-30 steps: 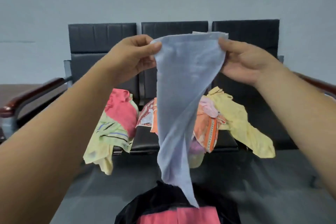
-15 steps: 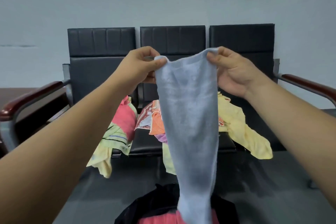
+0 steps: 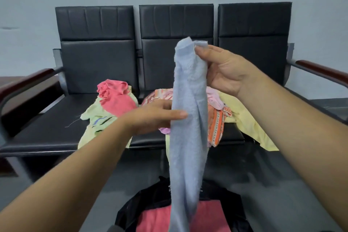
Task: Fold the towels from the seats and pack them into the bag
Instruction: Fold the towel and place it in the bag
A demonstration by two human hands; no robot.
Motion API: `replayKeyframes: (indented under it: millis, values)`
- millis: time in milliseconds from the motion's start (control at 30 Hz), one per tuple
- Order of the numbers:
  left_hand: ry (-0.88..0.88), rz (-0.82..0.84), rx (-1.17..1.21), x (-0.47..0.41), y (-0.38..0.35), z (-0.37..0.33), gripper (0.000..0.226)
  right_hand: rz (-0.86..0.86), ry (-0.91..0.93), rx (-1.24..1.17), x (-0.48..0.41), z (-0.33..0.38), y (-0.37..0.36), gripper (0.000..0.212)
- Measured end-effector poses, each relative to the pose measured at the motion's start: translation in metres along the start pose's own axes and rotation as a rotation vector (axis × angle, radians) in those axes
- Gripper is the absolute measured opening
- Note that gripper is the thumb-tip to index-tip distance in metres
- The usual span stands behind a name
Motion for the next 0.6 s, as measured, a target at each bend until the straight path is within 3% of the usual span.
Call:
replayKeyframes:
  millis: [67,200,367,467,600]
  values:
    - [0.051,-0.028,-0.008,0.002,-0.008,0.024,0.046,-0.083,-0.028,0.024,-0.007,-0.006,0.014,0.043]
    - [0.042,-0.155,-0.026,0.001,-0.005,0.040,0.023,-0.211,-0.105,0.084,-0.018,-0.030,0.051,0.039]
    - [-0.021,-0.172,0.438,-0.002,-0.013,0.059,0.030,-0.433,-0.270,0.012,-0.023,-0.077,0.107,0.023]
    - [-0.100,-0.190,0.660,-0.010,-0.010,0.053,0.042,-0.405,-0.395,-0.146,-0.023,-0.116,0.117,0.013]
    - [-0.154,-0.259,0.868,-0.021,0.001,0.048,0.036,-0.237,-0.415,-0.229,-0.028,-0.151,0.114,0.030]
Point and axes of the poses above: each hand's wrist, its own x-axis away from the middle knuckle, its own y-axis out of the back of the hand, z = x × y, the point moved 10 cm from there along -x, towards the middle knuckle, and after that the axes turned 11 degrees about -y, right-handed, at the moved point
